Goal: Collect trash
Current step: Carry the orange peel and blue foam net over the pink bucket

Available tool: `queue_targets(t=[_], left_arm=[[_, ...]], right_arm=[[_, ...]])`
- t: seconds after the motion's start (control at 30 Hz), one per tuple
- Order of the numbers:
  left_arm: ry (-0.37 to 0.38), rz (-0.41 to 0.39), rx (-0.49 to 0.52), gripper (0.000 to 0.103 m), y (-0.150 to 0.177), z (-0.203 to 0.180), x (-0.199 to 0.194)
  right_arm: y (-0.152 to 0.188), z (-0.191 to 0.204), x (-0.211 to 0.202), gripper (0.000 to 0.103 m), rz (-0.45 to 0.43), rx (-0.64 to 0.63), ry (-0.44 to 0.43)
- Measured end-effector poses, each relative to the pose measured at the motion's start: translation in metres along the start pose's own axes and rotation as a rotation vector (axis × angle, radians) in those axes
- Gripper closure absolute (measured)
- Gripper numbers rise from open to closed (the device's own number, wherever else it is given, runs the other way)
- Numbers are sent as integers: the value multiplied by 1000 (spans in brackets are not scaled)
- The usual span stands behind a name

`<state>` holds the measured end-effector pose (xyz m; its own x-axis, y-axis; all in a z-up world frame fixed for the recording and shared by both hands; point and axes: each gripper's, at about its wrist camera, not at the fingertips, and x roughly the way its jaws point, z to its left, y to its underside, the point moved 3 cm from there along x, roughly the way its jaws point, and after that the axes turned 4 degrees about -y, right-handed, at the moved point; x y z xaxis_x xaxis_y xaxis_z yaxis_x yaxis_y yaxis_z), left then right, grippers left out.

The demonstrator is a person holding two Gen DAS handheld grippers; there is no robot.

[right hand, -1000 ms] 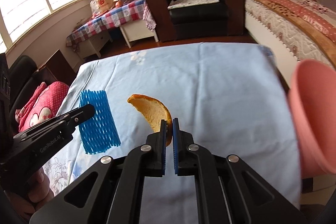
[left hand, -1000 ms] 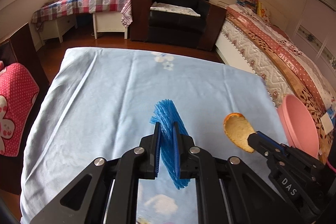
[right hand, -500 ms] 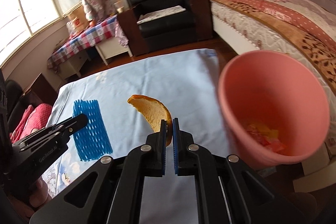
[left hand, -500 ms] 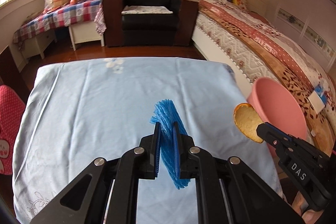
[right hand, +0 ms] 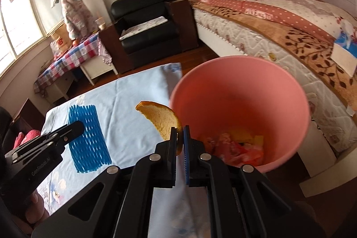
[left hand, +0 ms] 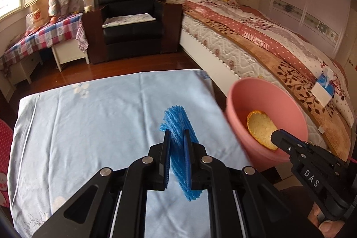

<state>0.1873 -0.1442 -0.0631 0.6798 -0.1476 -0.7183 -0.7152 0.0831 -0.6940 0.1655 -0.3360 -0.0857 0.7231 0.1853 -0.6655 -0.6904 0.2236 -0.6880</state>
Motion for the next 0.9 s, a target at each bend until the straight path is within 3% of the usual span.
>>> queue_targets(t=[0.9], left_arm=[[131,11,169,93,-16,-124,25]], right_arm=[[-2,-95,-23,97,-37,95,156]])
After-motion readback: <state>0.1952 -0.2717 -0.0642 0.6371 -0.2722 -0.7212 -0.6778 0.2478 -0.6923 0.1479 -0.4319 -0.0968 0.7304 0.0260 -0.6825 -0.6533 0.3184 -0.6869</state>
